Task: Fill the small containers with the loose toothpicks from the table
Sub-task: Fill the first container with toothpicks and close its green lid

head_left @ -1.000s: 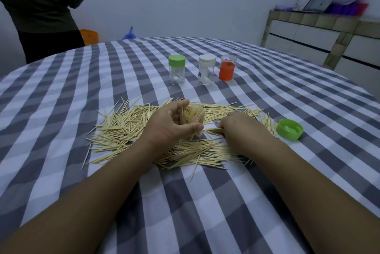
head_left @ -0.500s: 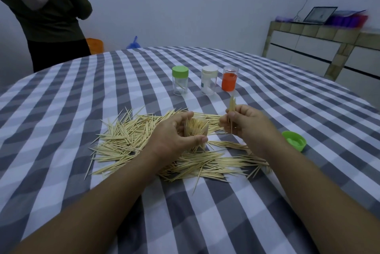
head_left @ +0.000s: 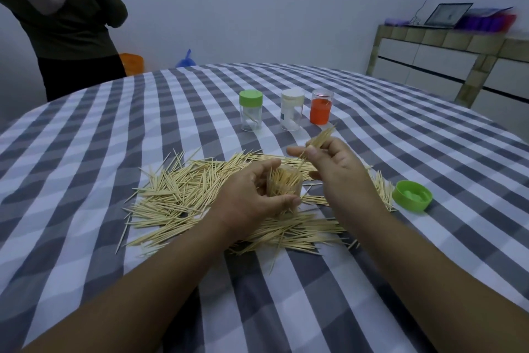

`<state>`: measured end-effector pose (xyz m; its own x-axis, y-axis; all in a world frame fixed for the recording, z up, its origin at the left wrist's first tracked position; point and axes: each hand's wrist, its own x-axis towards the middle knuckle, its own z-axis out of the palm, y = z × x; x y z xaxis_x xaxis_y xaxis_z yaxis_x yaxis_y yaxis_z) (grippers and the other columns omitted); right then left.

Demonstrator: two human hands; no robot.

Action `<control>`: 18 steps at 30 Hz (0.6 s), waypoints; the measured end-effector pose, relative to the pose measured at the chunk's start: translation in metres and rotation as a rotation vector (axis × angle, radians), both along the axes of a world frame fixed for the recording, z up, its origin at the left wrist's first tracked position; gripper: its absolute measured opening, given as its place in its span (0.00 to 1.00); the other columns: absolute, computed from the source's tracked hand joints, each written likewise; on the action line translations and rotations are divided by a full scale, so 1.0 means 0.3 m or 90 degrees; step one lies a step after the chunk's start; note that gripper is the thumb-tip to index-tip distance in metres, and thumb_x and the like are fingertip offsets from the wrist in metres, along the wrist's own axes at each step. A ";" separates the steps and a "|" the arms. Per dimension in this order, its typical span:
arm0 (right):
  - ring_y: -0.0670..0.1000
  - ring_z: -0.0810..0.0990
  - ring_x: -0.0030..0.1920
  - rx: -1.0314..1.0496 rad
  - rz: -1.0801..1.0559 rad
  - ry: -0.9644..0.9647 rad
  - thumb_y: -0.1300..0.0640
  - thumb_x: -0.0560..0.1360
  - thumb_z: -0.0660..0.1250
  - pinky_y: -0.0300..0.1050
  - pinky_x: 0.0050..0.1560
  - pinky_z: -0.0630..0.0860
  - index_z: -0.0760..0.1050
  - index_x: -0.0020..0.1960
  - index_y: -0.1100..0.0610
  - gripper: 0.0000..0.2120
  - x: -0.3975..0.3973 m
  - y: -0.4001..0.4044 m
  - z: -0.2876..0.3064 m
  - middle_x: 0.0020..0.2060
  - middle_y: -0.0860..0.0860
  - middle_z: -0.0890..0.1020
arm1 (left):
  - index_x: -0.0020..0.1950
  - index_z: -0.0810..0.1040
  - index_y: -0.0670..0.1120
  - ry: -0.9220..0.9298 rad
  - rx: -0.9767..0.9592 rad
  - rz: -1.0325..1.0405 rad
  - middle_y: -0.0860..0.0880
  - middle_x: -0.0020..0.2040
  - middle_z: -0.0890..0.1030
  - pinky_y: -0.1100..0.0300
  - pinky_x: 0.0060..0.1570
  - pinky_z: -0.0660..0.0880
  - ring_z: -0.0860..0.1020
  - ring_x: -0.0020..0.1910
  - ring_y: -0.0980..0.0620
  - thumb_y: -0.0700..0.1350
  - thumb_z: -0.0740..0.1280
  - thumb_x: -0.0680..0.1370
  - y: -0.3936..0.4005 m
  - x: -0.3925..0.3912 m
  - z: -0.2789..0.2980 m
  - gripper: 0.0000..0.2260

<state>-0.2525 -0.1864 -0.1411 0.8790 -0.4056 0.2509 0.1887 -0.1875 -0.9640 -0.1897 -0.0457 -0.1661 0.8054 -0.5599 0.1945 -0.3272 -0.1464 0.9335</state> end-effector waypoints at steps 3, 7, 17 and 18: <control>0.33 0.78 0.47 -0.059 -0.004 0.017 0.54 0.80 0.60 0.26 0.47 0.70 0.78 0.53 0.53 0.09 -0.002 -0.001 -0.012 0.48 0.44 0.83 | 0.69 0.71 0.46 0.006 -0.002 0.001 0.50 0.55 0.81 0.56 0.57 0.78 0.81 0.52 0.56 0.51 0.77 0.57 0.003 0.000 0.001 0.40; 0.31 0.77 0.49 -0.084 -0.040 -0.019 0.53 0.79 0.61 0.18 0.43 0.67 0.72 0.61 0.46 0.11 -0.002 -0.005 -0.011 0.48 0.43 0.83 | 0.68 0.71 0.47 0.005 0.002 0.001 0.50 0.53 0.82 0.55 0.57 0.78 0.82 0.51 0.55 0.52 0.77 0.58 0.003 0.005 0.000 0.40; 0.34 0.73 0.53 -0.255 0.031 0.058 0.56 0.80 0.60 0.29 0.54 0.66 0.82 0.54 0.52 0.12 -0.004 -0.009 -0.014 0.52 0.38 0.76 | 0.67 0.73 0.47 0.006 0.001 0.015 0.53 0.46 0.81 0.60 0.52 0.78 0.82 0.46 0.57 0.53 0.77 0.56 0.006 0.010 -0.001 0.40; 0.37 0.74 0.55 -0.246 0.021 0.063 0.55 0.80 0.59 0.33 0.55 0.68 0.81 0.56 0.53 0.12 -0.007 -0.014 -0.011 0.54 0.40 0.76 | 0.68 0.73 0.47 0.007 0.001 0.016 0.51 0.48 0.82 0.59 0.53 0.78 0.82 0.48 0.56 0.52 0.77 0.57 0.007 0.012 0.000 0.40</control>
<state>-0.2546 -0.1906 -0.1443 0.9175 -0.2690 0.2930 0.1102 -0.5359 -0.8371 -0.1863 -0.0435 -0.1662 0.8210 -0.5403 0.1847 -0.3137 -0.1564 0.9366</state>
